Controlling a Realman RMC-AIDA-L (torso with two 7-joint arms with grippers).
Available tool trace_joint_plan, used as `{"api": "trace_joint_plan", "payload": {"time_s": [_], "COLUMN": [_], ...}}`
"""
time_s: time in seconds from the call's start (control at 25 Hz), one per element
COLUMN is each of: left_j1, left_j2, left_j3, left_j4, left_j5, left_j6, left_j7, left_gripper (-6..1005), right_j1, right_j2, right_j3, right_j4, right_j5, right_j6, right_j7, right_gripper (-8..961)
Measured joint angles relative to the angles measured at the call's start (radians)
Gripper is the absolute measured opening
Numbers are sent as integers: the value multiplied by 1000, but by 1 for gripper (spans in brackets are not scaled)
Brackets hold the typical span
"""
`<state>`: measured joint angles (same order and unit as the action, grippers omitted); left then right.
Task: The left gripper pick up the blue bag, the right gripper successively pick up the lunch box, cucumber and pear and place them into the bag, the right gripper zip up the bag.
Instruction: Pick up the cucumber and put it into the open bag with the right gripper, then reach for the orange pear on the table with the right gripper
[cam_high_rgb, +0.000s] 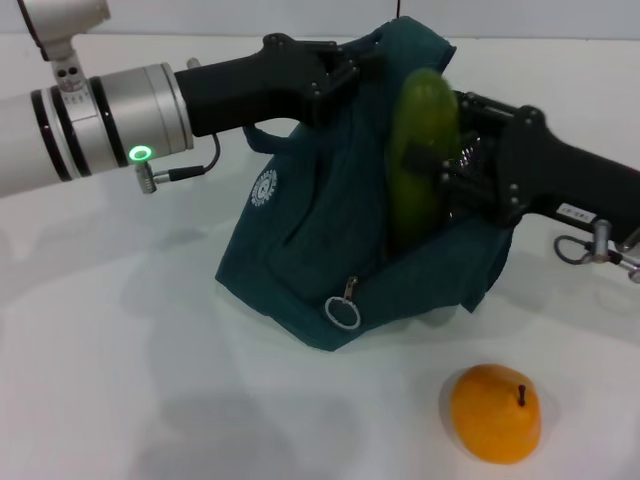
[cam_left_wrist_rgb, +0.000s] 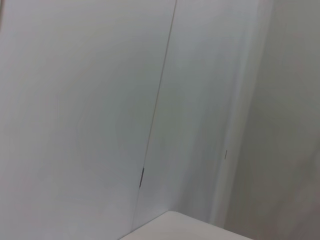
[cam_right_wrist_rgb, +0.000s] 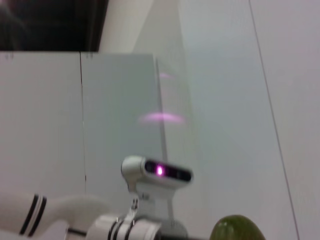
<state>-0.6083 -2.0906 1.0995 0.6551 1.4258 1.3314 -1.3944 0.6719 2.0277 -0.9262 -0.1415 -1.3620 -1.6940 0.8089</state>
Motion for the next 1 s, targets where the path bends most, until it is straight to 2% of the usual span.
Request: {"api": "trace_joint_plan", "payload": {"time_s": [0.28,0.48,0.6,0.68,0.72,0.76,1.0], "left_j1": [-18,-20,-20,-17,-14,-14,-12], "left_j2": [0,0,0,0,0,0,0], "left_j3": [0,-1,-3,-5,-6,-6,-6], "left_j4": [-21,-23,-23,-23,-24,-24,-25], "left_j5": [-1,-1,-2,-2,-3,-3,-4], "left_j6": [0,-8,-14,-16,-16,-16,-26], "left_j7": [0,0,0,0,0,0,15], "left_gripper": [39,39,39,39,39,39,40], "right_j1": [-3,-30,-87,-149,-211,-211,-376], "right_j2": [0,0,-2,-8,-13,-13,-33], "right_j3": [-1,4,6,6,6,6,-3], "right_j4": [7,-7,-54,-110,-174,-174,-271], "right_j5": [4,20,61,90,111,111,87], "right_j6": [12,-33,-103,-157,-191,-191,-184], "right_j7": [3,-9,-33,-33,-33,-33,-75], "right_gripper": [643,699,732,857,855,853,844]}}
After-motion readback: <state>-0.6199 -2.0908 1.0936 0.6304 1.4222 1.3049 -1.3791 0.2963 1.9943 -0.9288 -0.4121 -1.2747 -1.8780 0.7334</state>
